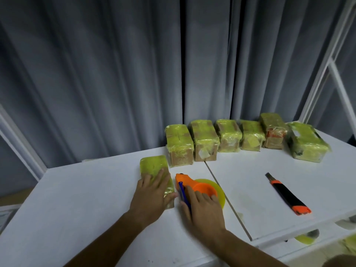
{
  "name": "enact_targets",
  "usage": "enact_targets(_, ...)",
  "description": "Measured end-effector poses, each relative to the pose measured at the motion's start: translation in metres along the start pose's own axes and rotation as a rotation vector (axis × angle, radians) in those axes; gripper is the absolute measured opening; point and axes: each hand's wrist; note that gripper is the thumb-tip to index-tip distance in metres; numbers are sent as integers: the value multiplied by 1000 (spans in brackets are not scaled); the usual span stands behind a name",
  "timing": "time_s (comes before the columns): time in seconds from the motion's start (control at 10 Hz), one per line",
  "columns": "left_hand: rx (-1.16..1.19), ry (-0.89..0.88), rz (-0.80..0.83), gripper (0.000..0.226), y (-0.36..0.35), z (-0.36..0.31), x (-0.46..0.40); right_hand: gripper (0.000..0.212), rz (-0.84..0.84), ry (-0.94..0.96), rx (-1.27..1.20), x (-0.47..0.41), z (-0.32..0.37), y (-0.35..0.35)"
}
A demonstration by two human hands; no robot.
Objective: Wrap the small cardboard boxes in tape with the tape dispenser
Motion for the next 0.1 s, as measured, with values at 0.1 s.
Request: enact_targets(0.1,74,41,63,88,7,-2,2,36,-32,-51,-81,-3,0,2)
Point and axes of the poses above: each hand's wrist, its own x-axis away from the middle knuckle, its own y-axis out of the back of the hand, z = x × y, and after that the axes turned 11 degrees about x, right-handed
